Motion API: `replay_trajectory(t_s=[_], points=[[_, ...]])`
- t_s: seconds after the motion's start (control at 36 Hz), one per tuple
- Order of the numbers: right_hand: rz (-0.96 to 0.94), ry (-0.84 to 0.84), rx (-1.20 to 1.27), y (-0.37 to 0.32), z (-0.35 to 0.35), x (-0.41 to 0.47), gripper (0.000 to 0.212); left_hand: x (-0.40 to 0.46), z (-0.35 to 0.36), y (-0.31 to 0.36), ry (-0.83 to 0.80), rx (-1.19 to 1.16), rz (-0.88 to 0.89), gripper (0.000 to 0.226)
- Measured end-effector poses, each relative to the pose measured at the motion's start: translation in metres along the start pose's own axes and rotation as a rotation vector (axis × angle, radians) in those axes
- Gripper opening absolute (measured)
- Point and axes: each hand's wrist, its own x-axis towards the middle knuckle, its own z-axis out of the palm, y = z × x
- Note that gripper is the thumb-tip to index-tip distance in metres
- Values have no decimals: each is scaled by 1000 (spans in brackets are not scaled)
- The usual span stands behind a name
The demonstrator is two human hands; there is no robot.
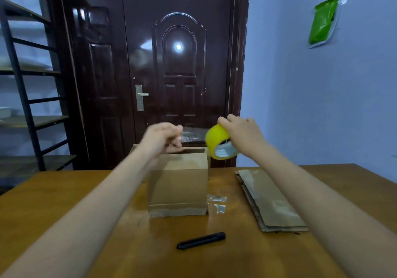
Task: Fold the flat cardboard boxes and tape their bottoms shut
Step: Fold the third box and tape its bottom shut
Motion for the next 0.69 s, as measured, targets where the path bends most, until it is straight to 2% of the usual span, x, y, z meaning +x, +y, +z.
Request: replay_trajectory(t_s=[0.06, 0.11, 0.22, 0.33, 0.39, 0.44, 0.5, 0.56, 0.61, 0.64, 0.69], points=[[-125, -62, -232, 5, 2, 4, 48, 6, -8, 16, -27, 98, 28, 24], [-93, -58, -225, 10, 2, 11, 43, 11, -9, 27, -46, 150, 36, 25], [220, 175, 236, 21, -3, 29, 36, 25, -11, 40, -8, 32, -30, 25], [608, 314, 943, 36, 4, 31, 24, 32, -23, 45, 41, -56, -118, 14], [677, 375, 1104, 40, 9, 26, 25, 32, -27, 41, 32, -17, -124, 13], [528, 311, 919, 40, 17, 20, 23, 31, -30, 35, 35, 22, -122, 12], [334, 217, 551, 41, 26, 12, 31, 32, -34, 28, 68, 69, -130, 11], [127, 240, 160, 49, 32, 8, 44, 31, -42, 20, 110, 97, -150, 12], [-72, 215, -163, 58, 37, 3, 45, 30, -50, 11, 142, 103, -159, 12], [-112, 207, -252, 63, 40, 1, 42, 28, -53, 7, 126, 135, -154, 15], [-71, 175, -239, 70, 41, -1, 47, 27, -53, 1, 73, 181, -148, 23]])
